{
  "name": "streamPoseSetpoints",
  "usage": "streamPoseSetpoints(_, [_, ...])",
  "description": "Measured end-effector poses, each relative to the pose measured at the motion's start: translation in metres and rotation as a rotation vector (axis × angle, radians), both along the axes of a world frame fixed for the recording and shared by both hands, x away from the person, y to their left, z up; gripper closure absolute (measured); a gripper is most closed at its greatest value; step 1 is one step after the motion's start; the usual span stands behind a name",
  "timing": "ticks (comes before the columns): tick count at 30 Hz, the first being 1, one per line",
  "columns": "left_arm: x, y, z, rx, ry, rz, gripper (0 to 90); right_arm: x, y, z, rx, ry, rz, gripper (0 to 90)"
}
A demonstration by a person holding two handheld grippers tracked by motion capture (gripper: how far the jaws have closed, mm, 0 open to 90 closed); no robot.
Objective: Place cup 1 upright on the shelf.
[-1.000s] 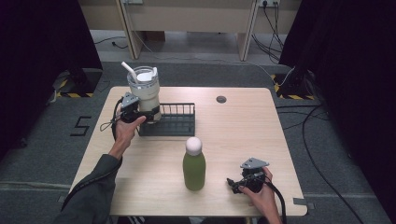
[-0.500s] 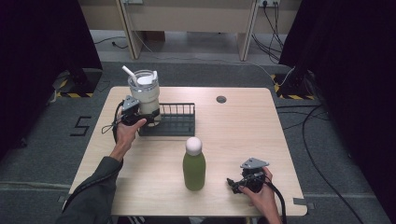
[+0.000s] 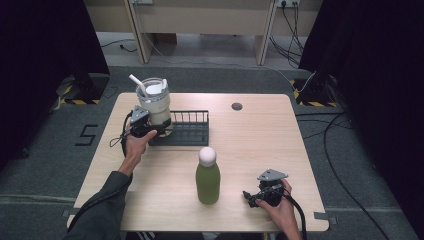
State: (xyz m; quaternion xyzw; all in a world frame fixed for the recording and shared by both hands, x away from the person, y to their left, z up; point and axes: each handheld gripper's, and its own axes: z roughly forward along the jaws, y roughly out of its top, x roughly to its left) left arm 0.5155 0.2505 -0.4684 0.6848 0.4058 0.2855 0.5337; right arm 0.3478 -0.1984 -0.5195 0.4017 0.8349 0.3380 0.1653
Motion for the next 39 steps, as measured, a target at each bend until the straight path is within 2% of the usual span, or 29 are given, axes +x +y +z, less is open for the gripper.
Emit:
streamPoseSetpoints(3, [-0.001,-0.001,0.0,-0.011,-0.006,0.008,9.6,0.0,0.0,0.0,-0.001,-0.001,0.001,0.5])
streamPoseSetpoints(4, [-0.001,0.0,0.0,-0.026,-0.017,0.009,9.1,0.0,0.0,0.0,0.0,0.0,0.0,0.5])
streamPoseSetpoints(9, [-0.004,0.0,-0.001,-0.016,-0.031,0.011,9.3,0.0,0.0,0.0,0.002,0.001,-0.002,0.5])
streamPoseSetpoints(12, [-0.005,0.001,-0.003,-0.033,-0.025,0.014,9.1,0.0,0.0,0.0,0.001,0.001,-0.002,0.5])
streamPoseSetpoints(15, [-0.006,0.001,-0.003,-0.034,-0.028,0.019,9.6,0.0,0.0,0.0,0.0,-0.002,0.0,0.5])
streamPoseSetpoints(24, [-0.01,0.0,0.0,-0.037,0.002,0.039,9.8,0.0,0.0,0.0,0.0,-0.002,0.0,0.5])
streamPoseSetpoints(29, [-0.012,0.001,0.002,-0.037,0.005,0.045,9.9,0.0,0.0,0.0,0.0,-0.003,0.001,0.5])
streamPoseSetpoints(33, [-0.014,0.003,0.003,-0.057,0.007,0.043,9.5,0.0,0.0,0.0,0.0,-0.003,0.001,0.5])
streamPoseSetpoints(39, [-0.019,0.005,0.007,-0.053,0.005,0.038,11.2,0.0,0.0,0.0,0.001,-0.003,0.001,0.5])
